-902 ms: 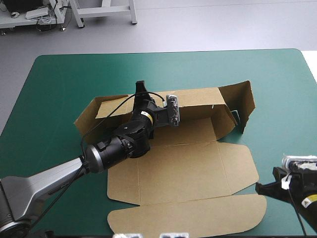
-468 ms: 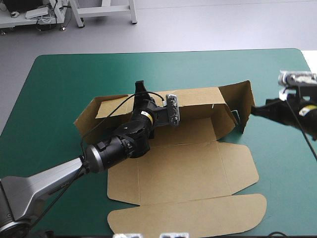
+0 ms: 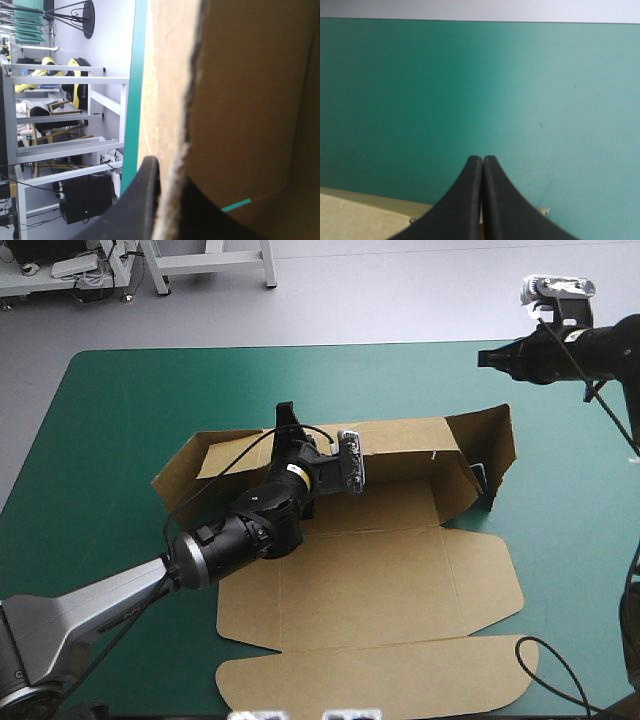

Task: Fold the box

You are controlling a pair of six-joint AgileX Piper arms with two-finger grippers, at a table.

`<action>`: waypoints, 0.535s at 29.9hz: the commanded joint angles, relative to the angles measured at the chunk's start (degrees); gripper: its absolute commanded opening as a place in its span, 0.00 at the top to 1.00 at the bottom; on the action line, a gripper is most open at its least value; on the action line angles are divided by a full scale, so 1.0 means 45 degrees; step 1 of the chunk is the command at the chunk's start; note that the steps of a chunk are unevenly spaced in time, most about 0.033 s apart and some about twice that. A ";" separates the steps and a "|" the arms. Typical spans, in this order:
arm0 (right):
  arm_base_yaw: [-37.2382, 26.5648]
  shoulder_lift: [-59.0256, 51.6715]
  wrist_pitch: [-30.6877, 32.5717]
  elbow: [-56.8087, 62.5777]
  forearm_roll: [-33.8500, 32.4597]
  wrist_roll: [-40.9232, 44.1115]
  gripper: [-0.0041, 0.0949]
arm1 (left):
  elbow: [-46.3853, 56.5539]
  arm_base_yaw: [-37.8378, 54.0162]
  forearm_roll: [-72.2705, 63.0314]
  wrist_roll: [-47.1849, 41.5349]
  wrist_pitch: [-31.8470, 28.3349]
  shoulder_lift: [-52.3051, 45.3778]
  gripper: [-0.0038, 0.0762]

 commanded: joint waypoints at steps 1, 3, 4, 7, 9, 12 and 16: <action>0.0009 0.0665 0.0229 -0.1137 0.0460 -0.0200 0.98 | -0.0201 -0.0169 0.0037 -0.0234 -0.0745 -0.0424 0.96; 0.0009 0.1151 0.0574 -0.1291 0.0460 -0.0200 0.98 | -0.0201 -0.0169 0.0037 -0.0234 -0.0754 -0.0424 0.96; 0.0009 0.1375 0.0733 -0.1288 0.0460 -0.0200 0.98 | -0.0201 -0.0169 0.0037 -0.0234 -0.0754 -0.0424 0.96; 0.0009 0.1903 0.1351 -0.1288 0.0460 -0.0200 0.98 | -0.0201 -0.0169 0.0096 -0.0479 -0.0754 -0.0424 0.96; 0.0009 0.2110 0.1617 -0.1288 0.0460 -0.0169 0.98 | -0.0201 -0.0169 0.0264 -0.1280 -0.0754 -0.0424 0.96; 0.0009 0.2132 0.1705 -0.1288 0.0460 -0.0169 0.98 | -0.0201 -0.0169 0.0817 -0.2247 -0.0722 -0.0424 0.96; 0.0009 0.2132 0.2164 -0.1288 0.0432 -0.0169 0.98 | -0.0201 -0.0169 0.1490 -0.2943 -0.0646 -0.0424 0.96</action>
